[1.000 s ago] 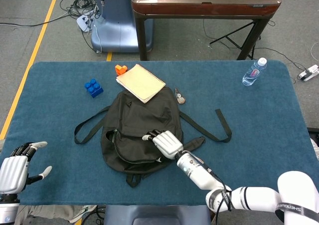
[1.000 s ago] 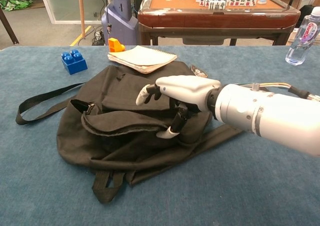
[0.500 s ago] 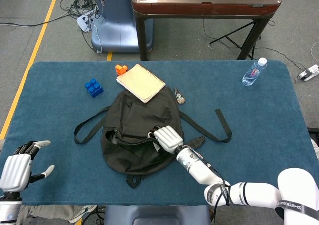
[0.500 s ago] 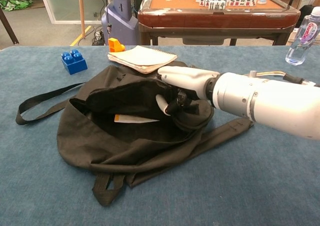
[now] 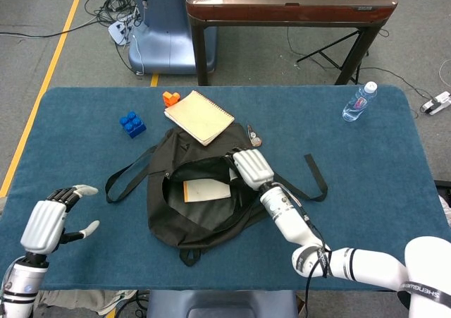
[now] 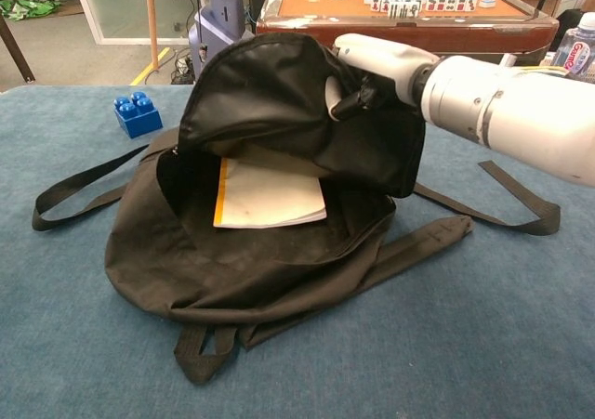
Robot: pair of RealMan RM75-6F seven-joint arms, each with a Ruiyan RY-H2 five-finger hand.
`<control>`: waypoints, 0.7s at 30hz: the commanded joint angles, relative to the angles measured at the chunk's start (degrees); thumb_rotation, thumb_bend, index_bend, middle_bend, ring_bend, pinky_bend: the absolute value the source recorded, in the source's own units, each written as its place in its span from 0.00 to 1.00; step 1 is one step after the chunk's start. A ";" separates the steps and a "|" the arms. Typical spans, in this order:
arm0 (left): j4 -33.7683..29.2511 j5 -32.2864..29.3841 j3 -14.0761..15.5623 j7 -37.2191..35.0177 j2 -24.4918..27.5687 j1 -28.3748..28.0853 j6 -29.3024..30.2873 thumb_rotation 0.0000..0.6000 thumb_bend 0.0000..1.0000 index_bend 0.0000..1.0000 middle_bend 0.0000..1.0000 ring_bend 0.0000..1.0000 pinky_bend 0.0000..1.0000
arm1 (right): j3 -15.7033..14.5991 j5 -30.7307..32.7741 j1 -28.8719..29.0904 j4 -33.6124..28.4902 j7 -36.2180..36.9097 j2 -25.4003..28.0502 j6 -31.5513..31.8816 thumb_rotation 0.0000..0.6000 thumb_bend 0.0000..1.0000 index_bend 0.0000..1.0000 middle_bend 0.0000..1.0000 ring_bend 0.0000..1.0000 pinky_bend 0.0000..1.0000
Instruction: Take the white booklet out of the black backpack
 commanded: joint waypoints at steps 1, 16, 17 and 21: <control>0.05 5.76 -0.76 -5.17 -0.63 -4.74 -2.78 1.00 0.22 0.42 0.38 0.38 0.37 | 1.36 2.16 0.47 0.90 0.07 -0.69 1.33 1.00 0.85 0.61 0.42 0.26 0.32; 6.28 9.28 -1.98 -3.29 -15.07 -19.29 -15.49 1.00 0.22 0.46 0.42 0.40 0.43 | 1.55 5.19 2.38 -0.35 -2.13 -2.22 3.63 1.00 0.85 0.61 0.42 0.26 0.32; 7.06 8.82 -1.94 -2.39 -16.23 -20.11 -16.57 1.00 0.22 0.46 0.42 0.40 0.43 | 1.27 5.07 2.31 -0.63 -2.22 -2.19 3.78 1.00 0.85 0.61 0.42 0.26 0.32; 11.59 6.73 -2.39 1.27 -20.50 -22.41 -19.34 1.00 0.22 0.46 0.42 0.40 0.43 | 0.28 4.53 1.88 -1.59 -2.13 -2.04 4.15 1.00 0.85 0.61 0.42 0.26 0.32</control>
